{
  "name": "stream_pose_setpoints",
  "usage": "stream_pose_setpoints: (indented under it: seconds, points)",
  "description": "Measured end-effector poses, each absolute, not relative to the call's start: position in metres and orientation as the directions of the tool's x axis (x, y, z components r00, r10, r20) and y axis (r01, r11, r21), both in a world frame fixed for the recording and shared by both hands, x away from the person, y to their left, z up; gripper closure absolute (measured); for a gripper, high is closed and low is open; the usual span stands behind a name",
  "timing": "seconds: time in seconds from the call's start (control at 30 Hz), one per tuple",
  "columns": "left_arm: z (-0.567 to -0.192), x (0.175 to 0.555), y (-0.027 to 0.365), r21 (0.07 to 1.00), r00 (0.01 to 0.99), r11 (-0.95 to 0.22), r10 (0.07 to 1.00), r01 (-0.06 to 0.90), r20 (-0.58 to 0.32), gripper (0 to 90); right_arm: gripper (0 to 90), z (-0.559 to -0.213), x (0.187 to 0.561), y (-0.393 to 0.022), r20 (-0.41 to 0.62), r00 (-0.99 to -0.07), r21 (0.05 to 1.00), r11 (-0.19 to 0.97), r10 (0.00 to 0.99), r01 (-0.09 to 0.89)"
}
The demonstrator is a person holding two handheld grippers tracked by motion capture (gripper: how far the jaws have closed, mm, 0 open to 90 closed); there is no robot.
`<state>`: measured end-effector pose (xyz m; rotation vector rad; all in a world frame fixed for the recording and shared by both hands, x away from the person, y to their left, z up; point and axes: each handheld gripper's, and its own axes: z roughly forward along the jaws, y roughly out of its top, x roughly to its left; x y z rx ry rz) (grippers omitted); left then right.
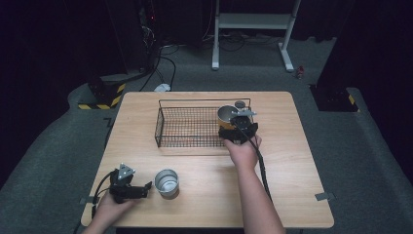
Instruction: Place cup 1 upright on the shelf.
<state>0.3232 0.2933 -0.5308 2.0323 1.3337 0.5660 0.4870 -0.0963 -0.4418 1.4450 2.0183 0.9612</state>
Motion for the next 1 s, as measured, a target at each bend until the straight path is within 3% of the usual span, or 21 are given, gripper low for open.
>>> stream_pose_setpoints:
  seconds: [0.3,0.57,0.77,1.0]
  points:
    - [-0.531,0.323,0.292,0.705,0.386,-0.283,0.922,0.650,0.014,0.3,8.7,-0.444,0.436,-0.118,0.012,-0.383,0.799,0.222,0.924,0.559]
    - [-0.531,0.322,0.291,0.708,0.365,-0.263,0.931,0.656,0.008,0.3,8.8,-0.485,0.385,-0.148,0.002,-0.386,0.778,0.242,0.922,0.580]
    - [-0.531,0.320,0.292,0.708,0.373,-0.264,0.928,0.656,0.000,0.2,8.7,-0.511,0.365,-0.162,0.000,-0.374,0.745,0.250,0.927,0.618]
    - [-0.530,0.321,0.296,0.699,0.415,-0.298,0.910,0.650,0.002,0.4,8.9,-0.518,0.356,-0.160,-0.027,-0.385,0.742,0.277,0.922,0.611]
